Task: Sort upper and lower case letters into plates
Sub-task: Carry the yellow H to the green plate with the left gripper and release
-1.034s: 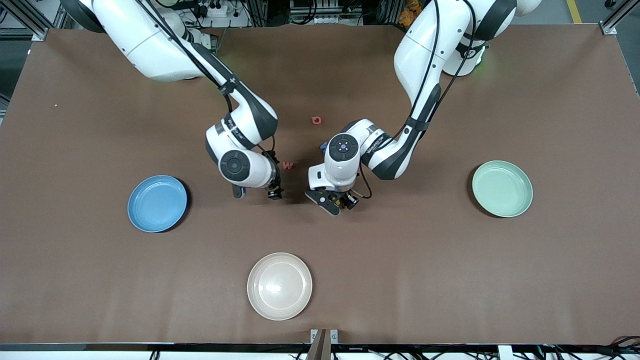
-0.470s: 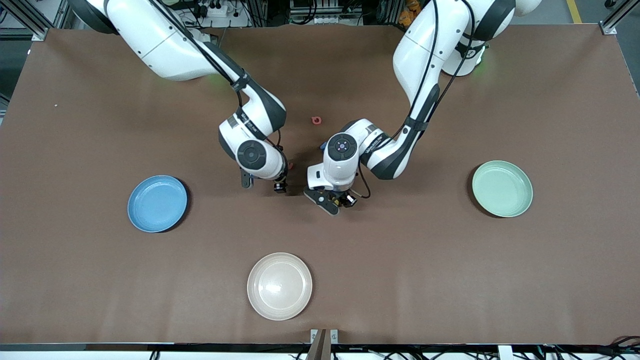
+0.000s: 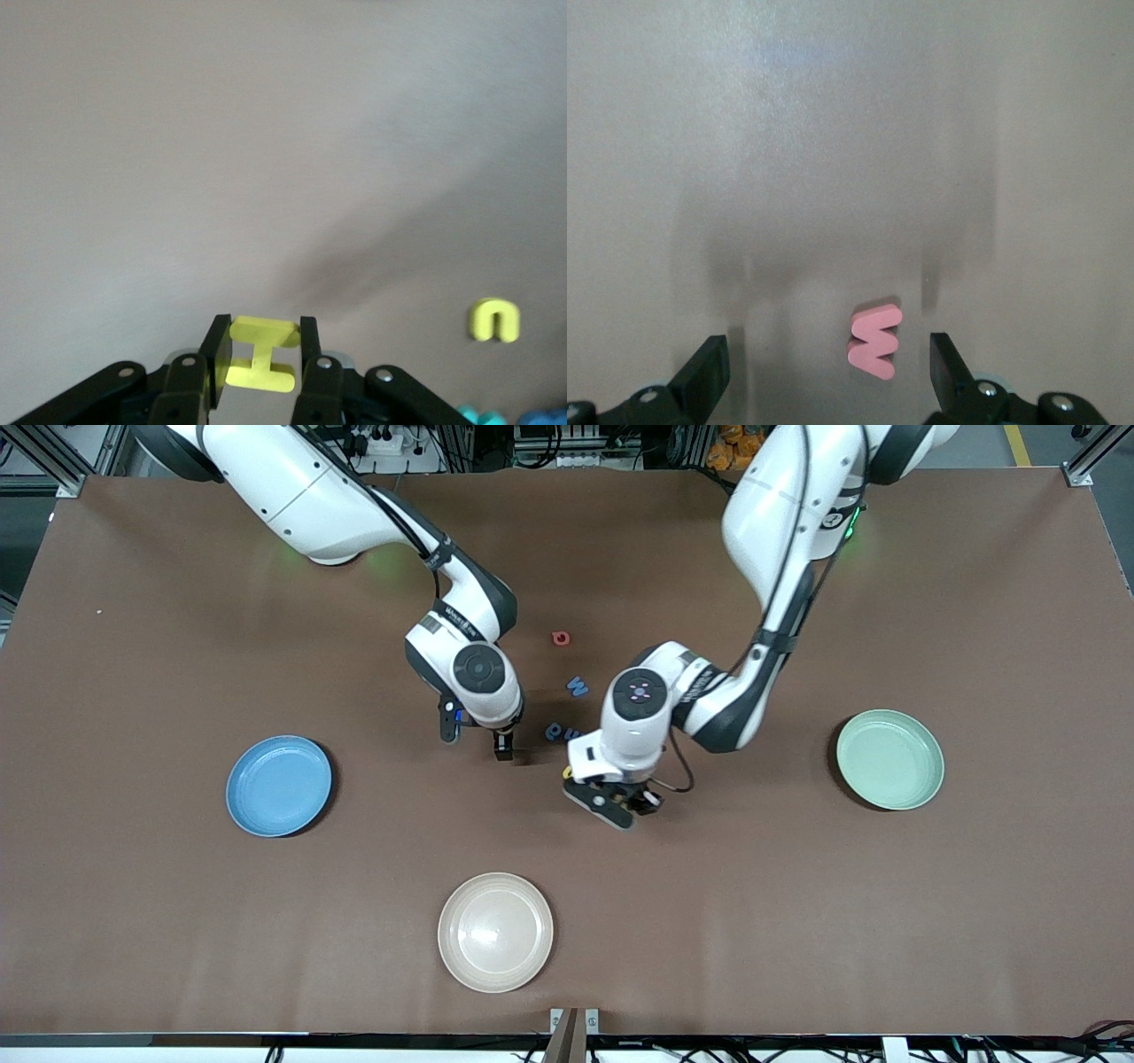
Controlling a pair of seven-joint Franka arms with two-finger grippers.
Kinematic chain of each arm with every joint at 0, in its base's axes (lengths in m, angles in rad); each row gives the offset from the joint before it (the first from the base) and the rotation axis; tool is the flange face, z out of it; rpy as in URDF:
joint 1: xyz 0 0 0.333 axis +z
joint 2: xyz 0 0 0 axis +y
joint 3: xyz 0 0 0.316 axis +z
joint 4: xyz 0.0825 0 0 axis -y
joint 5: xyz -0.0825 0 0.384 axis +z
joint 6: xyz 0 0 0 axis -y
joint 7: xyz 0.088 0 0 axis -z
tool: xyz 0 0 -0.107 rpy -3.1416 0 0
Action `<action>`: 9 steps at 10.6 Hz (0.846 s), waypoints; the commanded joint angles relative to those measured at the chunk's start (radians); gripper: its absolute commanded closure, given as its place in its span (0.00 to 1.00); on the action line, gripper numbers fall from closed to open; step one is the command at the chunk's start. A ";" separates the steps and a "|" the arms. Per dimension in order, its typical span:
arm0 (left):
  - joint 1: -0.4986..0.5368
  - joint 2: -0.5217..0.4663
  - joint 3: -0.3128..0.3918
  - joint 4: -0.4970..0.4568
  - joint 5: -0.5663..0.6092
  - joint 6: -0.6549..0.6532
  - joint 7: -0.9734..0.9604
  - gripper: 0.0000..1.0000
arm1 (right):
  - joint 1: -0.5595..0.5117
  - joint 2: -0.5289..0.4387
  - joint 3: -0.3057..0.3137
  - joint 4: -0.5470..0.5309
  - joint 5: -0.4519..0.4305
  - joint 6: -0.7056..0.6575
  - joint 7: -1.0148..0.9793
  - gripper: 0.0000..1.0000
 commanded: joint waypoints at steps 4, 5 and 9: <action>0.269 -0.243 -0.090 -0.246 0.010 -0.075 0.185 1.00 | -0.021 -0.049 0.012 -0.092 -0.055 0.070 0.076 0.00; 0.317 -0.276 -0.096 -0.301 0.015 -0.076 0.191 1.00 | -0.021 -0.047 0.012 -0.100 -0.055 0.087 0.075 0.00; 0.492 -0.371 -0.099 -0.463 0.013 -0.076 0.335 1.00 | -0.023 -0.043 0.012 -0.109 -0.057 0.100 0.063 0.06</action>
